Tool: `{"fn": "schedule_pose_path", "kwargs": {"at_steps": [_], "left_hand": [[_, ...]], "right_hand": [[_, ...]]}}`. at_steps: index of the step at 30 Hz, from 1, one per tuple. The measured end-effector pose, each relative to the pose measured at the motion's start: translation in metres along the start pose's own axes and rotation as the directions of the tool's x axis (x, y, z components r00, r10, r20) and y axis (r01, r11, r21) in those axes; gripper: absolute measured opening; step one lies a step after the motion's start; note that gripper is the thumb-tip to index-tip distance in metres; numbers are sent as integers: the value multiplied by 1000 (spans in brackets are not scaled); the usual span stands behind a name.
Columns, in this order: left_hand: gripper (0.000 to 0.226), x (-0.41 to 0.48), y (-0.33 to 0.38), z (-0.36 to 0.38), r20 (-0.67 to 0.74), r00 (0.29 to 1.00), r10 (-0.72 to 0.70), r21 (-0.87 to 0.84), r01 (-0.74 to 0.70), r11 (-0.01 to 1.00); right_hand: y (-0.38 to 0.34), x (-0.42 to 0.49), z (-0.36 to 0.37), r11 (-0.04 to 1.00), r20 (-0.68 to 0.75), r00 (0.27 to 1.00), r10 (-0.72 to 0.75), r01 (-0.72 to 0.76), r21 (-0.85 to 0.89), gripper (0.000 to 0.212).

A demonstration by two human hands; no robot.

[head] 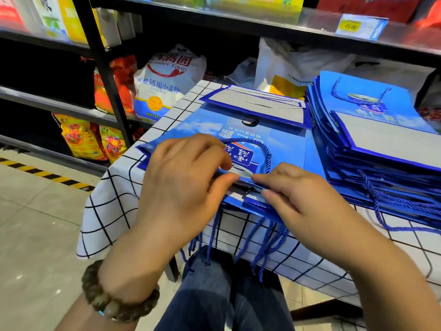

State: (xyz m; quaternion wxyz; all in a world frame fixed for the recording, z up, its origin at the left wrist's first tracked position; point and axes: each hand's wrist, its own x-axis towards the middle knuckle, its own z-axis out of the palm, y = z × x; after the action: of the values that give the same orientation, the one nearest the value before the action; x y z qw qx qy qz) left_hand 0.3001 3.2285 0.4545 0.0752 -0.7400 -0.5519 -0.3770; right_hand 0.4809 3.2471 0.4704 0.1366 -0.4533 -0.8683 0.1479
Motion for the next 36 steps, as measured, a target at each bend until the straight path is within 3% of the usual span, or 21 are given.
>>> {"fn": "schedule_pose_path", "kwargs": {"at_steps": [2,7,12,18,25,30,36], "left_hand": [[24,-4,6,4,-25,999,-42,-27,41,999],[31,-9,14,14,167,981,-98,52,90,995],[34,-5,19,15,170,971,-165,14,165,986],[18,-7,24,21,163,966,-199,52,193,980],[9,-9,21,21,169,980,-102,88,88,992],[20,-17,2,15,264,964,20,11,-23,1000],[19,-19,-3,13,239,970,-37,-16,42,999]], "right_hand": [[1,2,2,1000,-21,1000,1,-1,-26,40],[1,3,2,1000,-93,996,-3,6,28,34],[-2,2,5,999,-136,991,20,-16,35,47],[-2,1,12,1000,-160,987,-1,2,3,34],[-1,-3,19,997,-223,974,31,-13,81,46],[9,-4,9,997,-140,988,64,-59,41,56],[9,3,8,996,-81,993,91,-92,-16,24]]}}
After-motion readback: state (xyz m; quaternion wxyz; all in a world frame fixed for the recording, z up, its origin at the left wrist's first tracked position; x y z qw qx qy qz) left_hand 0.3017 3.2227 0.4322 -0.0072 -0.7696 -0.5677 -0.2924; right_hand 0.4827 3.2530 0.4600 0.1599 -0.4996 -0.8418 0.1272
